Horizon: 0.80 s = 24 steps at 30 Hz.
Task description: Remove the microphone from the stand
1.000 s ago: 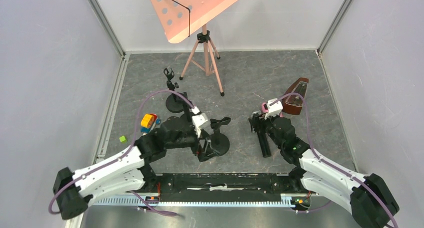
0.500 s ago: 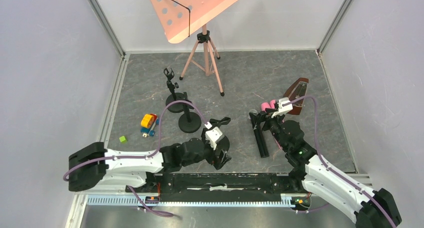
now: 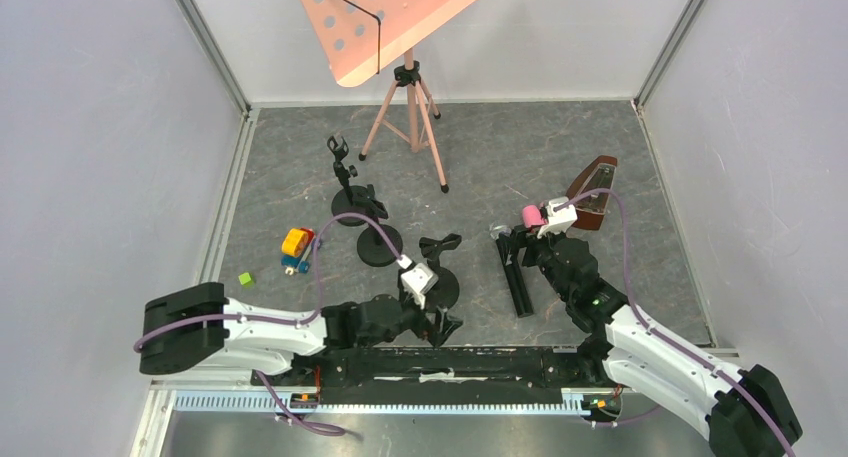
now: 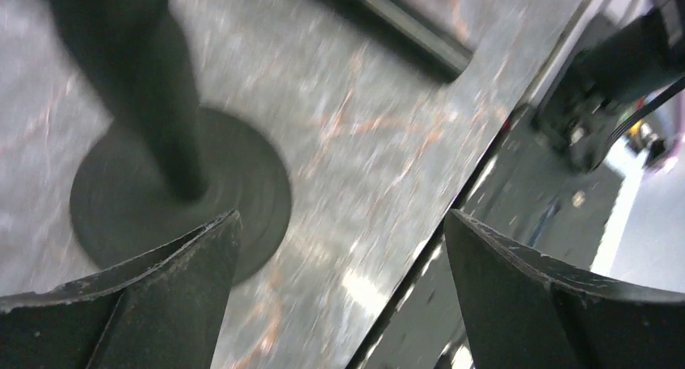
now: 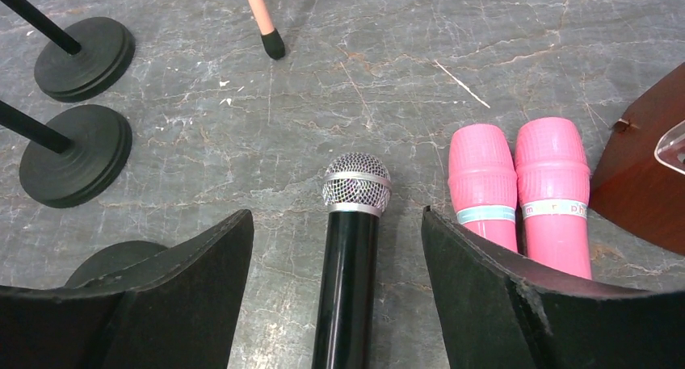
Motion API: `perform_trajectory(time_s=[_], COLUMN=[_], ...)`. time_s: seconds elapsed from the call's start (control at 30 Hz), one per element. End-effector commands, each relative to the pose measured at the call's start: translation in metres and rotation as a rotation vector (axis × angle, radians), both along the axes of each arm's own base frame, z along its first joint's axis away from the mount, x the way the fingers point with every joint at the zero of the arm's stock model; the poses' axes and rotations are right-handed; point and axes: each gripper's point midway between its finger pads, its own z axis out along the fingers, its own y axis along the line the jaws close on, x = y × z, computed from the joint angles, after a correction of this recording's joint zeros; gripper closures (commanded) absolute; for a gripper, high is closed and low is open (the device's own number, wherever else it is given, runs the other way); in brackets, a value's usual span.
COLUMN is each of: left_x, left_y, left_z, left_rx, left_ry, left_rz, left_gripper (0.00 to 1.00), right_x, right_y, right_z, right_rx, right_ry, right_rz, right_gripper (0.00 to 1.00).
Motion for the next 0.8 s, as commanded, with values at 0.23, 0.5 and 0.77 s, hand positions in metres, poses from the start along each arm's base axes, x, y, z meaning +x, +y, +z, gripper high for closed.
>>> perform_trajectory(time_s=[0.23,0.5,0.77], left_x=[-0.013,-0.001,0.012], left_y=[0.031,0.043,0.029], left_z=[-0.002,-0.037,-0.051], left_rx=[0.040,0.096,0.069], left_ry=[-0.030,0.054,0.114], left_rz=[-0.050,0.092,0.207], left_gripper=[0.00,0.00,0.00], right_x=[0.009,0.009,0.010], right_y=[0.003,0.001,0.001], right_z=[0.019,0.016,0.014], right_rx=[0.016,0.008,0.005], right_ry=[-0.033,-0.029,-0.020], right_rz=[-0.013,-0.023,-0.025], right_gripper=[0.18,0.18,0.18])
